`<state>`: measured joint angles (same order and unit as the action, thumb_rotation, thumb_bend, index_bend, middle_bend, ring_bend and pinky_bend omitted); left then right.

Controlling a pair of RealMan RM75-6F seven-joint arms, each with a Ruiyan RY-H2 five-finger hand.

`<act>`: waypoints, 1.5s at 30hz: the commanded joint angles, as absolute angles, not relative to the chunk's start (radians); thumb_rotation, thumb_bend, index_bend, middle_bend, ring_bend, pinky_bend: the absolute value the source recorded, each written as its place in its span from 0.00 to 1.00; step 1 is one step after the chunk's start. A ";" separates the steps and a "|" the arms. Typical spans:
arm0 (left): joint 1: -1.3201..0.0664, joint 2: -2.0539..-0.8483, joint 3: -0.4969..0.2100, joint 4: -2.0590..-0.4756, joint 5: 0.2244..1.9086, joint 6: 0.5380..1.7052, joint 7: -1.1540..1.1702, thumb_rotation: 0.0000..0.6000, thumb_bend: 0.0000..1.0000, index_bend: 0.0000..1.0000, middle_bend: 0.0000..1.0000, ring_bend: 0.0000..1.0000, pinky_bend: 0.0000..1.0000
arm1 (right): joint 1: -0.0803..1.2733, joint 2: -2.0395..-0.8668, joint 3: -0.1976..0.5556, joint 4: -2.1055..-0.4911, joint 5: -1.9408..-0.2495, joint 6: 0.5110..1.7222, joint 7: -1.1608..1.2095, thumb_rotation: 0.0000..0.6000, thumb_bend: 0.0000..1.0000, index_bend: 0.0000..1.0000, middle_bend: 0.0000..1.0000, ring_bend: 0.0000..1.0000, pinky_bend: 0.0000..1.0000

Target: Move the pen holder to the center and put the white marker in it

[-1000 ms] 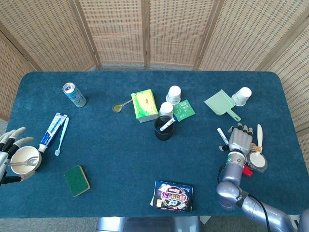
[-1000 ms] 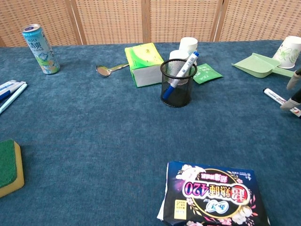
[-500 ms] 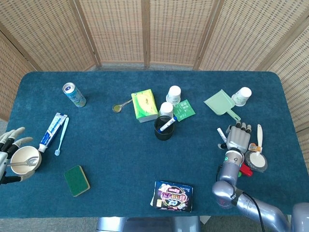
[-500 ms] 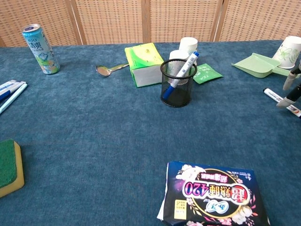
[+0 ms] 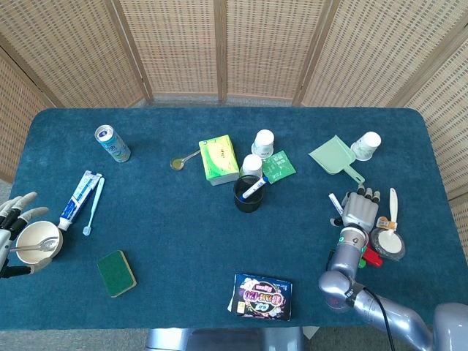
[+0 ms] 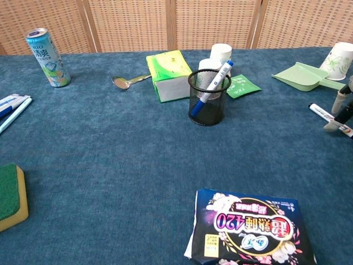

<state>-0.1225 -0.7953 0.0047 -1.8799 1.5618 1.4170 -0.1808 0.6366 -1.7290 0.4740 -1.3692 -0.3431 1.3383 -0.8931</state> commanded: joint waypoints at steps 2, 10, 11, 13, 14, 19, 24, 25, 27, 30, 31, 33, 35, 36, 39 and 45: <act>-0.123 -0.796 0.004 -1.880 1.560 1.415 -0.178 1.00 0.07 0.20 0.00 0.00 0.09 | 0.640 -1.731 0.473 -1.355 -0.331 1.329 -0.893 1.00 0.20 0.43 0.00 0.00 0.00; -0.127 -0.800 0.002 -1.884 1.554 1.407 -0.163 1.00 0.07 0.20 0.00 0.00 0.09 | 0.650 -1.739 0.465 -1.320 -0.320 1.307 -0.888 1.00 0.22 0.43 0.00 0.00 0.00; -0.128 -0.801 0.002 -1.885 1.553 1.406 -0.160 1.00 0.07 0.20 0.00 0.00 0.09 | 0.651 -1.740 0.465 -1.318 -0.319 1.307 -0.888 1.00 0.23 0.44 0.00 0.00 0.00; -0.129 -0.801 0.001 -1.887 1.552 1.404 -0.157 1.00 0.07 0.20 0.00 0.00 0.09 | 0.653 -1.741 0.464 -1.313 -0.320 1.306 -0.885 1.00 0.24 0.44 0.00 0.00 0.00; -0.129 -0.801 0.001 -1.887 1.552 1.404 -0.156 1.00 0.07 0.20 0.00 0.00 0.09 | 0.653 -1.741 0.464 -1.311 -0.320 1.306 -0.884 1.00 0.25 0.44 0.00 0.00 0.00; -0.130 -0.802 0.001 -1.887 1.551 1.402 -0.155 1.00 0.07 0.20 0.00 0.00 0.09 | 0.653 -1.744 0.453 -1.296 -0.334 1.301 -0.870 1.00 0.34 0.45 0.00 0.00 0.00; -0.129 -0.801 0.001 -1.887 1.552 1.404 -0.155 1.00 0.07 0.20 0.00 0.00 0.09 | 0.652 -1.751 0.439 -1.280 -0.344 1.294 -0.864 1.00 0.38 0.47 0.00 0.00 0.00; -0.128 -0.801 0.001 -1.887 1.552 1.404 -0.155 1.00 0.07 0.20 0.00 0.00 0.09 | 0.651 -1.752 0.437 -1.278 -0.345 1.293 -0.863 1.00 0.38 0.47 0.00 0.00 0.00; -0.128 -0.802 0.001 -1.887 1.553 1.405 -0.154 1.00 0.07 0.20 0.00 0.00 0.09 | 0.651 -1.755 0.434 -1.272 -0.349 1.293 -0.862 1.00 0.38 0.48 0.00 0.00 0.00; -0.128 -0.802 0.002 -1.887 1.553 1.404 -0.152 1.00 0.07 0.20 0.00 0.00 0.09 | 0.650 -1.758 0.431 -1.266 -0.351 1.290 -0.858 1.00 0.38 0.49 0.00 0.00 0.00; -0.128 -0.802 0.002 -1.887 1.552 1.404 -0.151 1.00 0.07 0.20 0.00 0.00 0.09 | 0.649 -1.758 0.430 -1.265 -0.352 1.289 -0.858 1.00 0.38 0.50 0.00 0.00 0.00; -0.128 -0.802 0.002 -1.888 1.552 1.404 -0.149 1.00 0.07 0.20 0.00 0.00 0.09 | 0.649 -1.760 0.428 -1.259 -0.354 1.289 -0.857 1.00 0.39 0.52 0.00 0.00 0.00; -0.128 -0.802 0.002 -1.889 1.554 1.404 -0.147 1.00 0.07 0.20 0.00 0.00 0.09 | 0.649 -1.763 0.426 -1.252 -0.357 1.289 -0.856 1.00 0.40 0.54 0.00 0.00 0.00; -0.128 -0.803 0.002 -1.889 1.554 1.404 -0.147 1.00 0.07 0.20 0.00 0.00 0.09 | 0.649 -1.764 0.425 -1.249 -0.358 1.289 -0.857 1.00 0.41 0.54 0.00 0.00 0.00; -0.128 -0.803 0.002 -1.890 1.554 1.404 -0.145 1.00 0.07 0.20 0.00 0.00 0.09 | 0.647 -1.768 0.419 -1.240 -0.365 1.290 -0.856 1.00 0.42 0.56 0.00 0.00 0.00; -0.127 -0.803 0.003 -1.891 1.555 1.405 -0.145 1.00 0.07 0.20 0.00 0.00 0.09 | 0.636 -1.760 0.414 -1.259 -0.387 1.293 -0.840 1.00 0.44 0.58 0.00 0.00 0.00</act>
